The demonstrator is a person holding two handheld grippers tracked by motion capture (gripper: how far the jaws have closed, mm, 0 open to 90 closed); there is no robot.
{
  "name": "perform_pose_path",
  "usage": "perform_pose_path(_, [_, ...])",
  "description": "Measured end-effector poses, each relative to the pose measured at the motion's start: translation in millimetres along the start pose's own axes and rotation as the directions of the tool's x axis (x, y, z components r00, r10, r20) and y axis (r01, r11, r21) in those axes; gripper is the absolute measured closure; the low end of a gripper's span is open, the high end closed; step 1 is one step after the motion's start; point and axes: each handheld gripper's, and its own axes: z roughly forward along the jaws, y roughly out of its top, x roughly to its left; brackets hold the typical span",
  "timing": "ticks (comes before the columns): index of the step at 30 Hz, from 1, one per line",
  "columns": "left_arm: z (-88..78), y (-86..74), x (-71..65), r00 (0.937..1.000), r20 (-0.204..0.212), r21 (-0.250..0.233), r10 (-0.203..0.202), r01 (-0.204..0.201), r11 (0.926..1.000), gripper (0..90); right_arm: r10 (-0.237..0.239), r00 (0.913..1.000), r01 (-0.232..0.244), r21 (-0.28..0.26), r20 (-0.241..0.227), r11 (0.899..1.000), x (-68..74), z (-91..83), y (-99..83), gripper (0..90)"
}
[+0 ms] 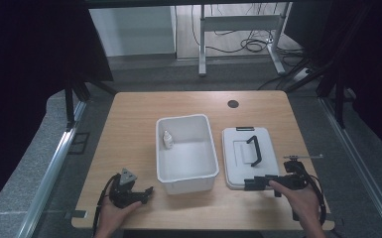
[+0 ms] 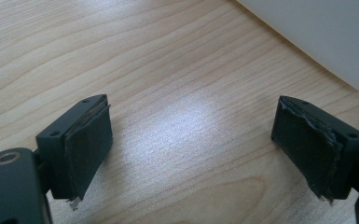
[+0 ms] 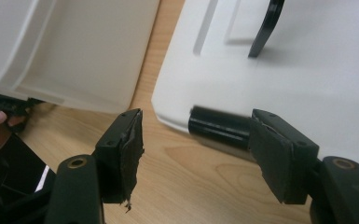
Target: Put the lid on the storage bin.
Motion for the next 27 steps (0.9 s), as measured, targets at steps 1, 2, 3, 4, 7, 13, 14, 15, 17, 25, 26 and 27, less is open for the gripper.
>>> perform_pose_path(1, [0.0, 0.0, 0.0, 1.0000, 0.000, 0.000, 0.000, 0.000, 1.0000, 12.3, -0.001, 1.0000, 0.001, -0.003, 0.001, 1.000, 0.2, -2.0, 2.4, 35.8])
perform_pose_path(2, [-0.1, -0.1, -0.1, 1.0000, -0.001, 0.000, -0.001, 0.001, 1.0000, 12.3, -0.001, 1.0000, 0.001, -0.006, 0.000, 1.000, 0.4, -4.0, 4.5, 35.8])
perform_pose_path(3, [-0.1, -0.1, -0.1, 1.0000, -0.001, 0.000, -0.001, 0.001, 1.0000, 12.3, -0.001, 1.0000, 0.001, -0.009, -0.001, 1.000, 0.5, -5.6, 6.3, 35.9])
perform_pose_path(4, [-0.1, -0.1, -0.2, 1.0000, -0.002, 0.000, -0.001, 0.001, 1.0000, 12.3, -0.001, 1.0000, 0.001, -0.009, -0.001, 1.000, 0.5, -5.6, 6.3, 35.9])
perform_pose_path(7, [-0.2, -0.2, -0.3, 1.0000, -0.002, 0.000, -0.002, 0.002, 1.0000, 12.3, 0.007, 0.9999, -0.007, -0.003, -0.009, 1.000, 0.1, -7.1, 10.2, 36.7])
perform_pose_path(13, [-0.2, -0.1, -0.1, 1.0000, -0.002, 0.001, -0.001, 0.001, 1.0000, 12.3, 0.012, 0.9999, -0.012, 0.039, 0.003, 0.999, 1.4, -0.3, 22.1, 37.0])
perform_pose_path(14, [-0.1, -0.1, 0.1, 1.0000, 0.000, 0.001, 0.001, -0.001, 1.0000, 12.2, 0.020, 0.9997, -0.020, 0.049, 0.012, 0.999, 1.3, 0.9, 28.5, 36.9])
perform_pose_path(15, [0.0, 0.0, 0.2, 1.0000, 0.002, 0.000, 0.002, -0.002, 1.0000, 12.2, 0.022, 0.9997, -0.023, 0.054, 0.013, 0.998, 0.9, 1.2, 31.1, 37.0])
perform_pose_path(17, [0.1, 0.1, 0.5, 1.0000, 0.004, 0.000, 0.003, -0.003, 1.0000, 12.1, 0.032, 0.9993, -0.033, 0.063, 0.019, 0.997, -0.1, 1.7, 39.3, 37.0])
perform_pose_path(25, [1.0, 1.2, 2.1, 0.9999, 0.008, 0.000, 0.008, -0.008, 1.0000, 12.2, 0.048, 0.9976, -0.053, 0.093, 0.049, 0.994, -0.5, 3.9, 66.0, 37.1])
perform_pose_path(26, [1.1, 1.3, 2.1, 0.9999, 0.008, 0.000, 0.008, -0.008, 1.0000, 12.2, 0.049, 0.9974, -0.054, 0.097, 0.052, 0.994, -0.4, 5.9, 68.6, 37.1])
perform_pose_path(27, [1.1, 1.3, 2.1, 0.9999, 0.008, 0.000, 0.008, -0.008, 1.0000, 12.2, 0.049, 0.9974, -0.054, 0.097, 0.052, 0.994, -0.4, 5.9, 68.6, 37.1])
